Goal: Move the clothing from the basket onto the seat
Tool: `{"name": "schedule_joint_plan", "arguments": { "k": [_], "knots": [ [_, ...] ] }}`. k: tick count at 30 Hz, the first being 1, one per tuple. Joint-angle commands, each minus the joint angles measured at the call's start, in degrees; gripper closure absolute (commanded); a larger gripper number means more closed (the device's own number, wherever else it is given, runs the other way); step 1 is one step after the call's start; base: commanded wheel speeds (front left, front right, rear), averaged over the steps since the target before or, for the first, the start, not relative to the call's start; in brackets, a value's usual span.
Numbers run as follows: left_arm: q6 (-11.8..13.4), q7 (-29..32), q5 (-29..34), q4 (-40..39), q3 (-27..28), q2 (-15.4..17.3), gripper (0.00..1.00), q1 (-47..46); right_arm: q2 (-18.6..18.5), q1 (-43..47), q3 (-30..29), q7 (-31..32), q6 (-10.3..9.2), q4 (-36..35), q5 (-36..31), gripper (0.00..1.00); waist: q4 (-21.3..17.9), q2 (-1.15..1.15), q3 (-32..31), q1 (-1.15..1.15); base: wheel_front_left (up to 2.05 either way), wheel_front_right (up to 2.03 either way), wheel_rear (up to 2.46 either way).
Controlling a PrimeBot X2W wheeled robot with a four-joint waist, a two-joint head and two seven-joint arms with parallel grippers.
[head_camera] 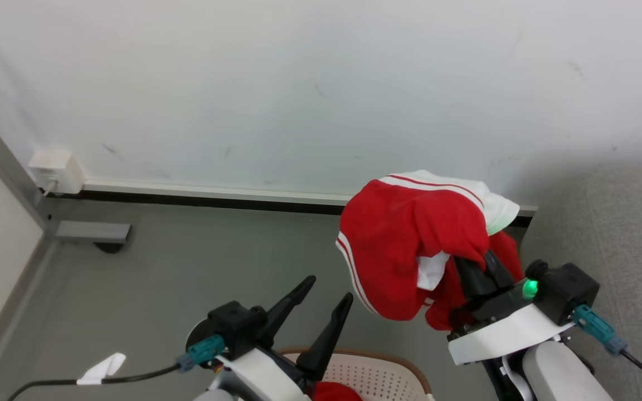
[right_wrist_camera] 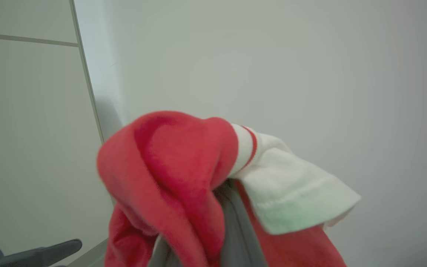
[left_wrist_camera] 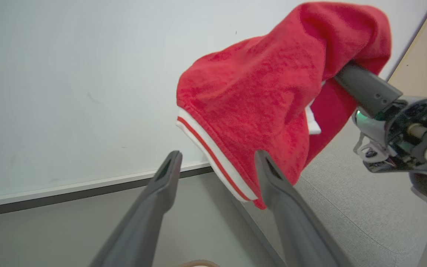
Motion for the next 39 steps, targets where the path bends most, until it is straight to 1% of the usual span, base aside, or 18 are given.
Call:
{"name": "schedule_joint_plan", "arguments": {
  "k": [1,8,21,27,34,39],
  "knots": [
    [-0.2,-0.2,0.5,0.1,0.0,0.3,0.00,0.8,-0.1,0.2,-0.6,0.0,-0.12,-0.7,-0.8,1.00,-0.3,0.00,-0.1,0.00,0.00,0.00,0.00],
    [-0.7,-0.4,2.7,-0.1,-0.5,0.6,0.00,0.5,-0.5,0.5,-2.6,0.0,-0.12,-3.5,-0.3,1.00,-3.5,0.00,0.6,0.00,0.00,0.00,0.00],
    [-1.7,-0.4,6.0,0.5,0.4,0.3,0.00,-0.4,-3.6,1.1,-4.6,0.0,-0.12,-7.5,-2.8,1.00,-13.1,0.00,2.2,0.00,0.00,0.00,0.00],
    [-2.9,-0.5,8.6,-0.5,1.6,-0.7,0.00,0.4,-4.2,1.5,-5.7,0.0,-0.12,-8.3,-3.2,1.00,-17.8,0.00,2.4,0.00,0.00,0.00,0.00],
    [-4.2,-0.5,10.8,0.6,2.6,-1.3,0.00,1.2,-4.4,2.8,-7.1,0.0,-0.11,-9.5,-3.5,1.00,-22.9,0.00,2.2,0.00,0.00,0.00,0.00],
    [-5.1,-0.5,12.3,1.4,2.7,-1.9,0.00,0.9,-4.8,4.1,-8.6,0.0,-0.12,-10.2,-4.0,1.00,-25.6,0.00,2.1,0.00,0.00,0.00,0.00]
  ]
}}
